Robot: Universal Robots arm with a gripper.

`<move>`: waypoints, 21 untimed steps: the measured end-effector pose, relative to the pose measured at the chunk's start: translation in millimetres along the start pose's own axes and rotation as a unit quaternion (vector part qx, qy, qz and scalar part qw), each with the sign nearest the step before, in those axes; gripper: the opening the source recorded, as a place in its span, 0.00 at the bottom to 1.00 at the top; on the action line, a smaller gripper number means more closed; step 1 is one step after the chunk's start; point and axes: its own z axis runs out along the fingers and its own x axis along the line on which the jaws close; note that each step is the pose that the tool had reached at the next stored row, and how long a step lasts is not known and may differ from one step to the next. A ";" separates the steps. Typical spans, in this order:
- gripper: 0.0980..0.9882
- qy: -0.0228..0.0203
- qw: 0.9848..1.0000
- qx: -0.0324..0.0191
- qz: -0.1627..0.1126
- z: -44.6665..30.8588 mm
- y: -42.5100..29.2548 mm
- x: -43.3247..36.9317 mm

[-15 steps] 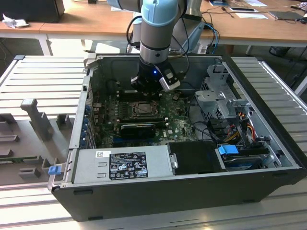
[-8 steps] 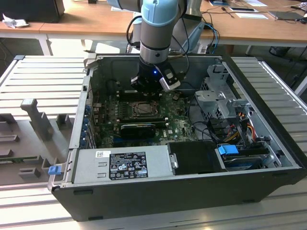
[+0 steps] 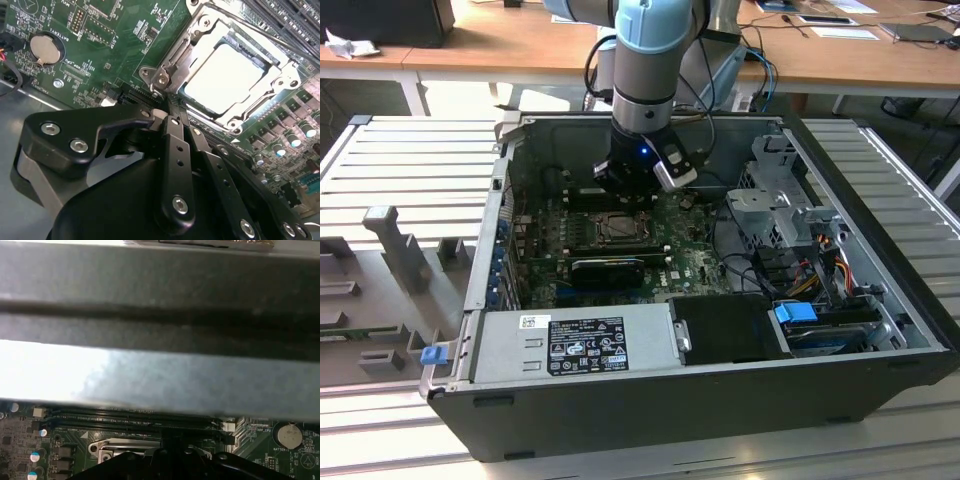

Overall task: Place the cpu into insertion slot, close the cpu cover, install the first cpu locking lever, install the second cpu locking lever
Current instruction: 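Install the first cpu locking lever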

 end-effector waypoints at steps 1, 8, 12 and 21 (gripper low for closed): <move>0.01 0.000 1.000 0.000 0.000 0.1 -0.1 0.0; 0.01 -0.001 1.000 -0.017 0.000 -5.7 0.6 -0.1; 0.01 -0.001 1.000 -0.017 0.000 -17.7 2.0 0.0; 0.01 -0.001 1.000 -0.016 0.000 -18.1 -1.4 0.2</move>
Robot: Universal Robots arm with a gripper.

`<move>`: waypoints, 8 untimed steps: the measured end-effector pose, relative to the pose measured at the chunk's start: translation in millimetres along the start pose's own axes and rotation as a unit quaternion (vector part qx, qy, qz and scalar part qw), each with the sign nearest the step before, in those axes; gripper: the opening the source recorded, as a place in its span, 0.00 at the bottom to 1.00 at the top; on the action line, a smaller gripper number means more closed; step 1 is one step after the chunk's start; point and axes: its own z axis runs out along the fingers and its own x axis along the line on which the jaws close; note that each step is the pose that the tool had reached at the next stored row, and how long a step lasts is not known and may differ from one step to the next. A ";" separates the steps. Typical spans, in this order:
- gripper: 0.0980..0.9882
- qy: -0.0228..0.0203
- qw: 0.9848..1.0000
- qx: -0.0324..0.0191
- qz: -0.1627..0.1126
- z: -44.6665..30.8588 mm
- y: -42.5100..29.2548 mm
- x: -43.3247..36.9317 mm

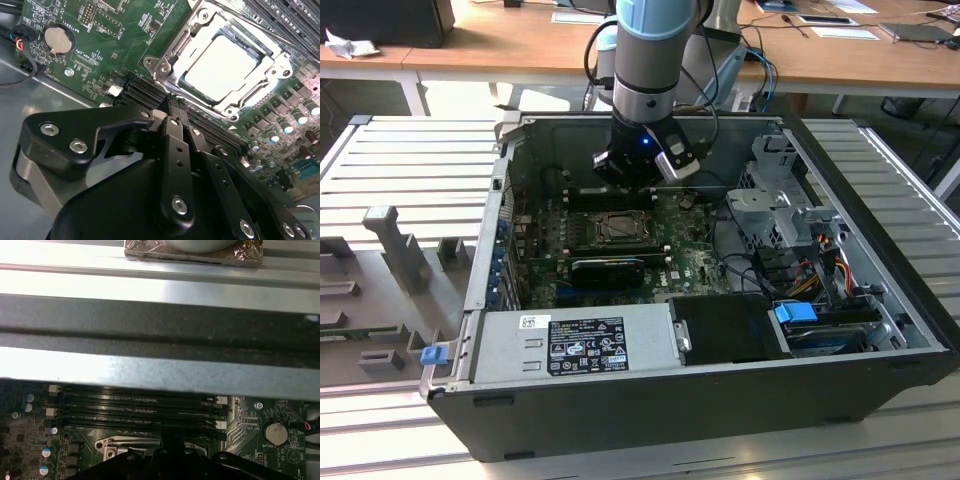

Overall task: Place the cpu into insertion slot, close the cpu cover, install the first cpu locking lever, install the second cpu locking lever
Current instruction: 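Install the first cpu locking lever, then install the second cpu locking lever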

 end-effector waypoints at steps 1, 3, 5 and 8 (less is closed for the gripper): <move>0.01 0.000 1.000 0.000 0.000 -0.1 -0.2 0.0; 0.01 0.000 1.000 0.000 0.000 -0.1 -0.7 0.1; 0.01 0.000 1.000 0.000 0.000 -0.2 -1.0 0.1; 0.01 0.000 1.000 0.000 0.000 -0.3 -2.1 0.2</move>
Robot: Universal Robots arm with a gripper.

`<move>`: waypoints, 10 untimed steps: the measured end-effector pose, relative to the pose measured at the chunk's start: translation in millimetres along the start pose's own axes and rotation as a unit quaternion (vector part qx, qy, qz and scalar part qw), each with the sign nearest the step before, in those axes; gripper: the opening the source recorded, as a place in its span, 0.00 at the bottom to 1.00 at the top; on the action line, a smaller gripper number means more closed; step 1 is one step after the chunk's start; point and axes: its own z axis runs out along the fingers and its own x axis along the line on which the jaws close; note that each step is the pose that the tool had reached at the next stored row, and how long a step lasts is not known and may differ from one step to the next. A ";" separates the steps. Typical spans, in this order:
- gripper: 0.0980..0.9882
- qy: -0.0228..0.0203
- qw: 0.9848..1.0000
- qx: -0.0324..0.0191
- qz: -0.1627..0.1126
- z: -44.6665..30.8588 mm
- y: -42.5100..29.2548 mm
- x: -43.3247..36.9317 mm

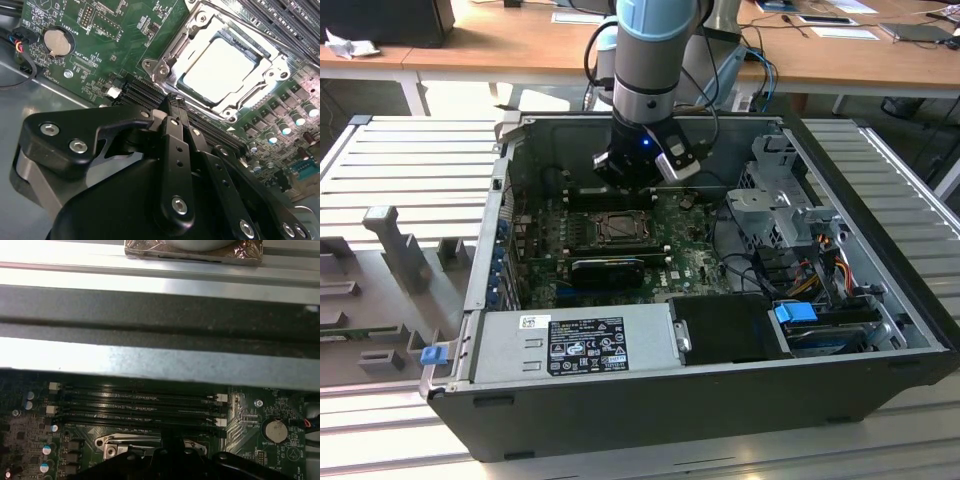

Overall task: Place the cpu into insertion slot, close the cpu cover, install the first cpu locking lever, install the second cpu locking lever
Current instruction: 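Install the second cpu locking lever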

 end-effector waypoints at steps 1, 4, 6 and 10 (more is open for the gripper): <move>0.01 0.000 1.000 0.000 0.000 -0.1 -0.5 0.0; 0.01 0.000 1.000 0.000 0.000 -0.3 -1.7 0.1; 0.01 0.000 1.000 0.000 0.000 -0.3 -2.2 0.1; 0.01 0.000 1.000 0.000 0.000 -0.7 -5.0 0.3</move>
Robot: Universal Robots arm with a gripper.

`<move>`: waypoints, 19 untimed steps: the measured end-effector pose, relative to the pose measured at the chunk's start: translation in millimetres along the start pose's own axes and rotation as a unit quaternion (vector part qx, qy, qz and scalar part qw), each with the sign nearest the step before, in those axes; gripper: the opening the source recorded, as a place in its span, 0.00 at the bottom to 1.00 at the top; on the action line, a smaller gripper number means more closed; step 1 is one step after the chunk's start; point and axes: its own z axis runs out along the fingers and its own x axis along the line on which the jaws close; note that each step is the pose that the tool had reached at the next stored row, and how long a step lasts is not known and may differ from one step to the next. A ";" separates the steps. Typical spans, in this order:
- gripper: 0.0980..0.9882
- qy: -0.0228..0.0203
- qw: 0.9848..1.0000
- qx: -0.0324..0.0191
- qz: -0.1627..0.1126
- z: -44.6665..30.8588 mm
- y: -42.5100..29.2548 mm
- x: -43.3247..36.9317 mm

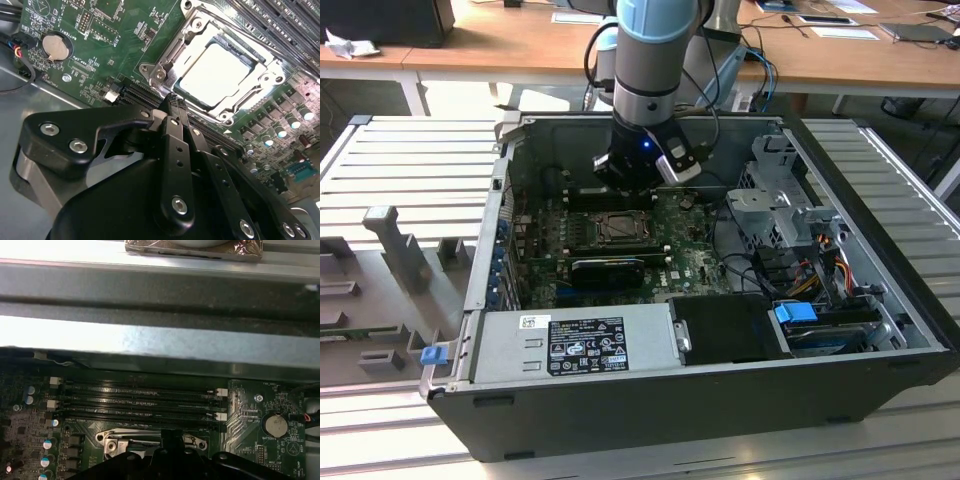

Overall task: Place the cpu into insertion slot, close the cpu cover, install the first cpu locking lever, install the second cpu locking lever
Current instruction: 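Install the second cpu locking lever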

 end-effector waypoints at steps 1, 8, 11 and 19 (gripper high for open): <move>0.01 0.000 1.000 0.000 0.000 0.0 0.0 0.0; 0.01 0.000 1.000 0.000 0.000 -15.1 1.9 0.0; 0.01 0.000 1.000 0.000 0.000 -19.0 1.7 0.0; 0.01 0.000 1.000 0.000 0.000 -20.6 -8.8 0.8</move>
